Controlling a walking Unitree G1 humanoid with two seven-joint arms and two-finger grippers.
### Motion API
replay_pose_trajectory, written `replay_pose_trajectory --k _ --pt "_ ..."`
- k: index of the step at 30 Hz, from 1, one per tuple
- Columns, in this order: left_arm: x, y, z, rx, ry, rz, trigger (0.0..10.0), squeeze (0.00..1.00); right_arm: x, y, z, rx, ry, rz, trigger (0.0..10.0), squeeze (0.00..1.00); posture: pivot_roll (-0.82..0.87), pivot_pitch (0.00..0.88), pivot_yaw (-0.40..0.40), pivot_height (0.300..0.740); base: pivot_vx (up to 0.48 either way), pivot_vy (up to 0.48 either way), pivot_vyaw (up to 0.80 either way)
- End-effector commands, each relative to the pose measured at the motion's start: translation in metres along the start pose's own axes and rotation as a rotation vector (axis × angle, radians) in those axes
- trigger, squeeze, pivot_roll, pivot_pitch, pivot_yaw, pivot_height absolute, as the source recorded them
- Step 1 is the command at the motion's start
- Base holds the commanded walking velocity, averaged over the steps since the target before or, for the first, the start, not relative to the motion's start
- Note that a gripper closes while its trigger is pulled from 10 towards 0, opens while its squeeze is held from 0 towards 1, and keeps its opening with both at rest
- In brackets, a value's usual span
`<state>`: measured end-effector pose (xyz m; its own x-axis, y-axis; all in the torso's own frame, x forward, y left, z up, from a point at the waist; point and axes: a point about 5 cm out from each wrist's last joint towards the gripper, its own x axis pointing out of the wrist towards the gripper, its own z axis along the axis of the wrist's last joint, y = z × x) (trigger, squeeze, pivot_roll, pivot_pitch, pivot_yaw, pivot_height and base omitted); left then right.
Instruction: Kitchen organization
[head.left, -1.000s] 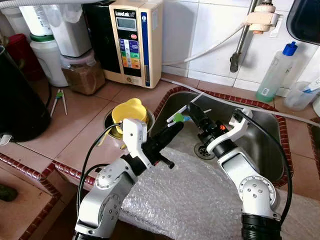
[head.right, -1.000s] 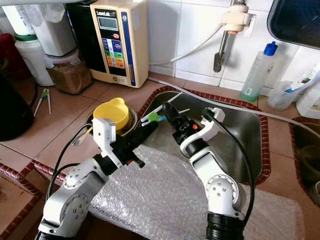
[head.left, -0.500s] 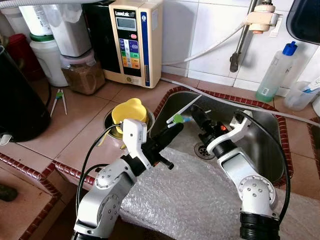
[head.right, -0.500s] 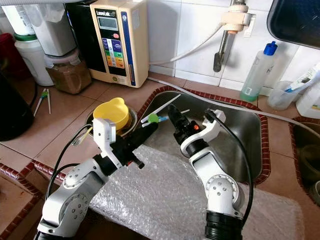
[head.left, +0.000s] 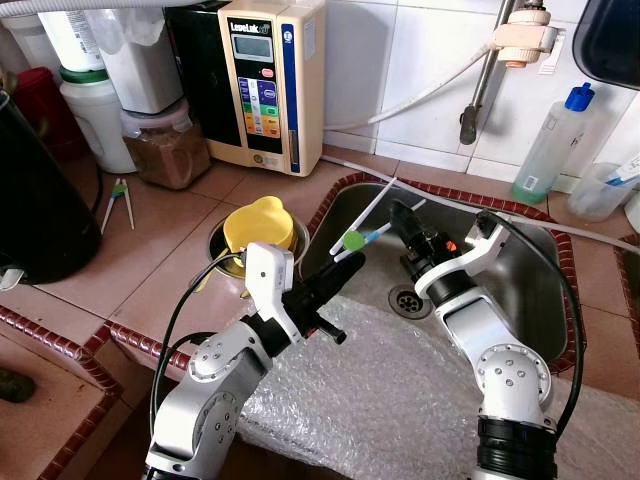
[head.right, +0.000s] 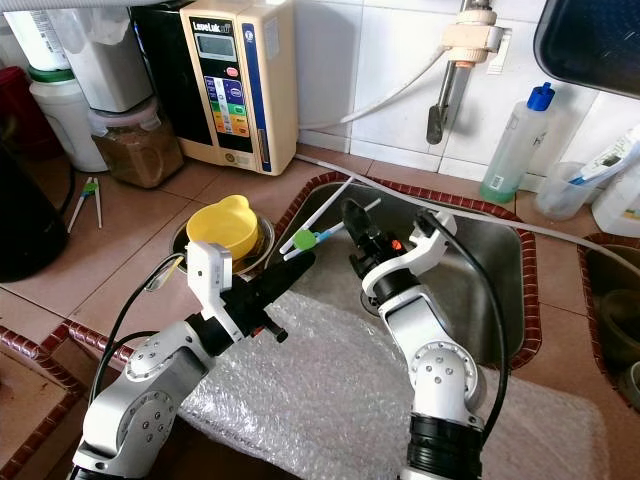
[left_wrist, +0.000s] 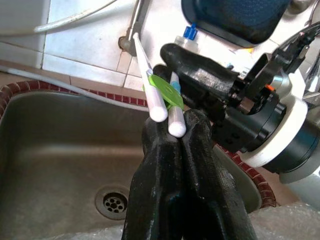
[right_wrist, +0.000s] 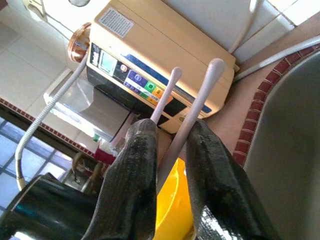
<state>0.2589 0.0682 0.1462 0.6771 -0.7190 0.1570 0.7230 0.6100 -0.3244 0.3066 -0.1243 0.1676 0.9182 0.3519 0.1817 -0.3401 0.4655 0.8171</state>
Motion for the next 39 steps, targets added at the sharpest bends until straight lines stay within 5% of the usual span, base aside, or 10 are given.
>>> replay_pose_trajectory --k 1,6,7,8,9,30,32,33,35,39 --pt "0.001 -0.001 0.005 0.02 -0.019 -0.014 0.0 0.0 -0.002 -0.008 0.002 0.002 -0.012 -0.053 0.0 0.0 -0.04 0.0 0.039 0.74 0.0 0.0 0.0" --pt "0.0 0.0 0.004 0.027 -0.011 -0.005 0.0 0.0 -0.001 -0.008 0.003 0.011 -0.018 -0.051 0.0 0.0 -0.04 0.0 0.04 0.74 0.0 0.0 0.0" --pt "0.0 0.001 0.003 0.023 -0.001 0.008 5.0 0.0 -0.001 -0.008 0.004 0.009 -0.023 -0.054 0.0 0.0 -0.04 0.0 0.04 0.74 0.0 0.0 0.0" --pt "0.0 0.002 0.003 0.026 0.003 0.016 5.0 0.0 -0.001 -0.008 0.004 0.007 -0.025 -0.057 0.0 0.0 -0.04 0.0 0.04 0.74 0.0 0.0 0.0" --pt "0.0 0.004 0.002 0.029 0.008 0.031 10.0 1.0 0.0 -0.008 0.005 0.003 -0.033 -0.063 0.0 0.0 -0.04 0.0 0.04 0.74 0.0 0.0 0.0" --pt "-0.014 0.011 -0.012 0.167 0.204 0.047 10.0 1.0 -0.001 -0.043 0.051 -0.64 -0.204 -0.411 0.0 0.0 -0.03 0.0 0.04 0.74 0.0 0.0 0.0" --pt "-0.019 0.013 -0.014 0.175 0.226 0.056 10.0 1.0 -0.004 -0.049 0.05 -0.676 -0.193 -0.425 4.1 0.03 -0.03 0.0 0.04 0.74 0.0 0.0 0.0" --pt "-0.02 0.014 -0.015 0.179 0.235 0.059 10.0 1.0 -0.005 -0.05 0.048 -0.696 -0.184 -0.431 6.7 0.95 -0.03 0.0 0.04 0.74 0.0 0.0 0.0" --pt "-0.023 0.016 -0.017 0.195 0.26 0.064 10.0 1.0 -0.007 -0.055 0.045 -0.717 -0.166 -0.443 10.0 1.0 -0.03 0.0 0.04 0.74 0.0 0.0 0.0" --pt "-0.025 0.017 -0.019 0.226 0.285 0.058 10.0 1.0 -0.008 -0.061 0.04 -0.747 -0.142 -0.471 10.0 1.0 -0.03 0.0 0.039 0.74 0.0 0.0 0.0"
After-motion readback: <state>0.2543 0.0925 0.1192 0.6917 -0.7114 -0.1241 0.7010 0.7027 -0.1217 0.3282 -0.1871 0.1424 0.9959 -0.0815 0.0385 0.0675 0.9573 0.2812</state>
